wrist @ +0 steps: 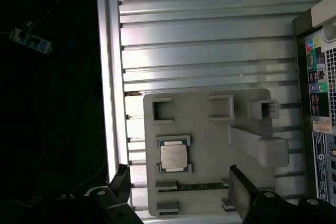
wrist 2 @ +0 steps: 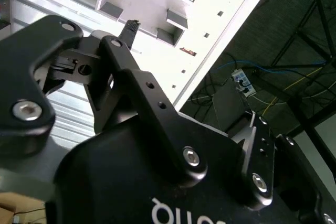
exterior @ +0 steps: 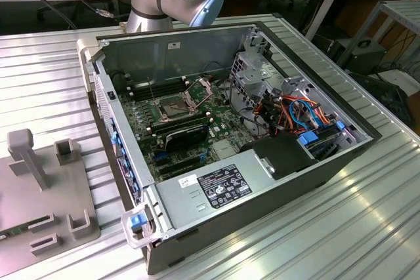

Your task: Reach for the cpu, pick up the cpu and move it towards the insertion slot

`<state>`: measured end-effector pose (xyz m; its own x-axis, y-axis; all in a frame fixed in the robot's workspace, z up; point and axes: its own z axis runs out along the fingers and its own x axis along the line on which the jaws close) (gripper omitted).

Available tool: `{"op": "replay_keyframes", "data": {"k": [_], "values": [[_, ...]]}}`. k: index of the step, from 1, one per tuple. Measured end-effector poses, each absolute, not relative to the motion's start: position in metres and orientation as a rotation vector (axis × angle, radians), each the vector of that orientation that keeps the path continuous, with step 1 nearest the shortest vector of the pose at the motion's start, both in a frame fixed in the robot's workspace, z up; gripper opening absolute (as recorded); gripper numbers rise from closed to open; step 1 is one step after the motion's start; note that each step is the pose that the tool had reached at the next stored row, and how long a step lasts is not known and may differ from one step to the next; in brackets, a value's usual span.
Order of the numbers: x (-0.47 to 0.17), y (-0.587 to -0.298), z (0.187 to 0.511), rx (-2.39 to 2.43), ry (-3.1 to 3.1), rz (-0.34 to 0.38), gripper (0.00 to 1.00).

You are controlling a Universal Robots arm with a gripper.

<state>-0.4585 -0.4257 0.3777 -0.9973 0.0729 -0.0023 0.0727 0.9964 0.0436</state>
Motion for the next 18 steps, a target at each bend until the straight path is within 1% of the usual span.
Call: {"op": "replay_keyframes", "data": {"k": [3,6,18], "values": [[-0.460,-0.426,0.375,0.082,3.137,0.068,0.84],[-0.463,-0.426,0.363,0.008,3.140,0.069,0.84],[-0.468,-0.427,0.336,0.007,3.141,0.067,0.84]]}}
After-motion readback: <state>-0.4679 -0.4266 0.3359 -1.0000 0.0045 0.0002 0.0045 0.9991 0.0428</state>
